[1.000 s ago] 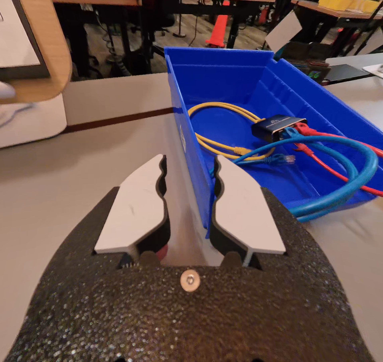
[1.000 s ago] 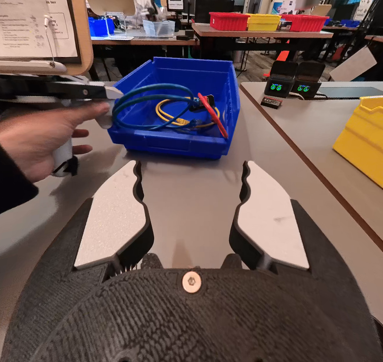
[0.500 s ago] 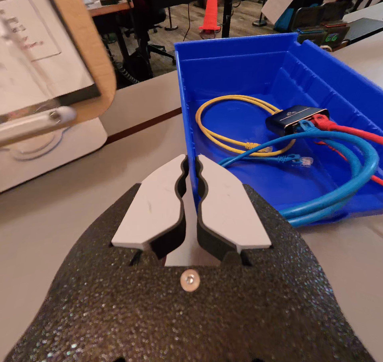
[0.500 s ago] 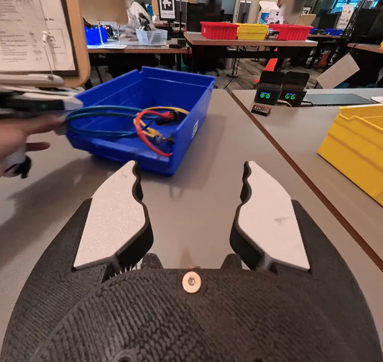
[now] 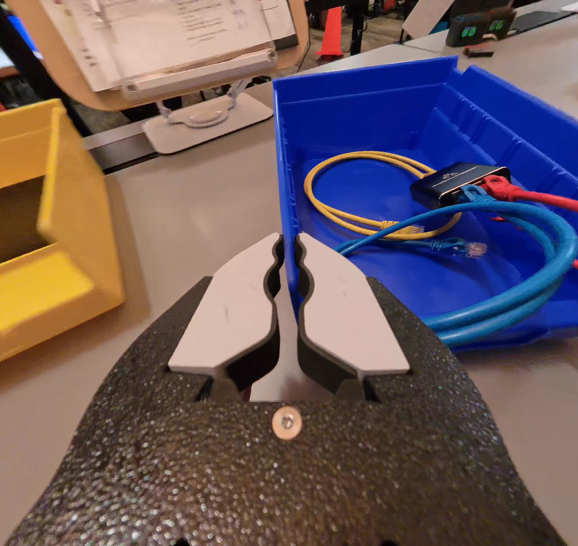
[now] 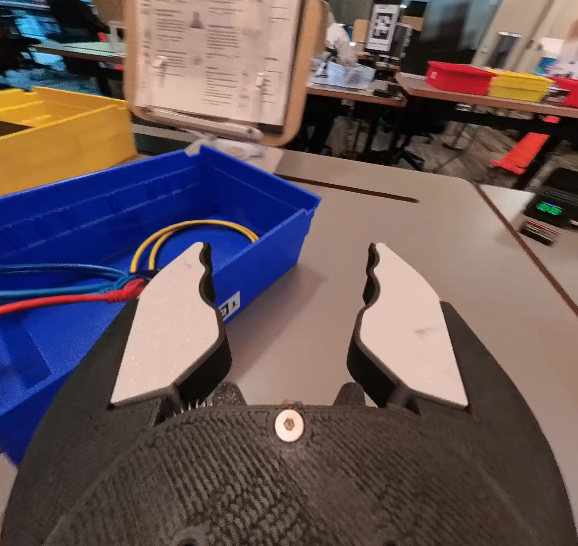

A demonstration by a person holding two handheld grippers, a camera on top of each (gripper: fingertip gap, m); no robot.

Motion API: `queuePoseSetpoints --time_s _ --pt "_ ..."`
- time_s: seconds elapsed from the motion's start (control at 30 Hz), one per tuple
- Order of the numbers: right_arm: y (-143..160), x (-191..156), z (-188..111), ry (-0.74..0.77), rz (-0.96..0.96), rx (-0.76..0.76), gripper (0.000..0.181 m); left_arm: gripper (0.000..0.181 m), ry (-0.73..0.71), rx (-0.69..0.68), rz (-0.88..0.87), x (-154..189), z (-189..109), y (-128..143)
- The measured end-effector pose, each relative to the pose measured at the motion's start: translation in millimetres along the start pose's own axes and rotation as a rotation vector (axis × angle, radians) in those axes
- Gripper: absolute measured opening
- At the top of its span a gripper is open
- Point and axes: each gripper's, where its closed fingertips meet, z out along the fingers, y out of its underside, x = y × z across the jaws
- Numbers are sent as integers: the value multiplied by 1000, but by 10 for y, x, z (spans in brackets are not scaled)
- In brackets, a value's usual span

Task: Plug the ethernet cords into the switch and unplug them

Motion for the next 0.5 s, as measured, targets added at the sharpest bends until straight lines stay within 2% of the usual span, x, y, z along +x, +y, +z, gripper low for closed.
queuePoseSetpoints --time_s 0.17,0.27,0.37,0.5 --pt "-273 -876 157 -188 -62 13 97 5 9 -6 -39 -402 -641 265" --pt "-627 -1429 389 -314 -9 42 99 6 91 -100 26 -612 -915 400" --pt "-946 -2040 770 -448 71 13 102 7 129 -213 87 -879 -1167 534" --pt "-1065 -2878 1447 -602 123 -176 99 5 123 -287 9 -1233 -1487 693"
